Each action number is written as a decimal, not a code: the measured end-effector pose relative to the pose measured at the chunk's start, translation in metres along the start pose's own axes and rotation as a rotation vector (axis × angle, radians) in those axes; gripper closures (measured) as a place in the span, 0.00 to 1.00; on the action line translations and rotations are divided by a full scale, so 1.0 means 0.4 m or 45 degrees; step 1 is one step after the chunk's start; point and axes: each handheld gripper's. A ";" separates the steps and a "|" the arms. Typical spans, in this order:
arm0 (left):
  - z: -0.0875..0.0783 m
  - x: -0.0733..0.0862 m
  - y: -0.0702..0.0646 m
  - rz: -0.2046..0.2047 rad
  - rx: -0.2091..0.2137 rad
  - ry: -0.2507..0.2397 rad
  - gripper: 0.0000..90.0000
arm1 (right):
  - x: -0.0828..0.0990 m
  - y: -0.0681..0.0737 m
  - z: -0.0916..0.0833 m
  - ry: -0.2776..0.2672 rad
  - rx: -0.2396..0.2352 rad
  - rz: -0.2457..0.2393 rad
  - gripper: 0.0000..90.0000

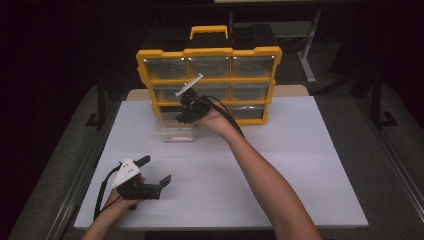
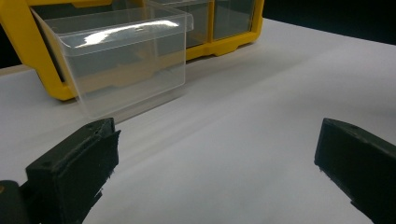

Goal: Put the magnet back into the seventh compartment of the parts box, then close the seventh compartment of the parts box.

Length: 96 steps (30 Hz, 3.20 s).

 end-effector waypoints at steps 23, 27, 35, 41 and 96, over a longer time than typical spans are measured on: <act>0.001 0.000 -0.003 -0.012 0.002 -0.012 0.00 | -0.004 -0.008 0.016 0.031 -0.023 0.045 0.70; 0.000 0.000 -0.002 -0.006 0.002 -0.006 0.00 | -0.005 -0.007 0.003 0.025 -0.045 0.043 0.79; 0.000 0.000 0.000 0.002 0.000 0.002 0.00 | -0.007 0.004 -0.015 0.036 -0.093 0.010 0.96; 0.000 0.000 -0.001 0.012 0.002 0.014 0.00 | -0.005 0.020 -0.026 0.032 -0.117 -0.003 0.99; 0.004 0.002 -0.012 0.019 -0.003 0.002 0.00 | 0.059 0.071 0.045 0.076 -0.159 -0.102 0.99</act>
Point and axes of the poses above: each handheld gripper's, and its own axes: z roughly forward along the jaws, x roughly out of its underside, y roughly to its left, and after that the axes turned 8 degrees about -y, right-handed
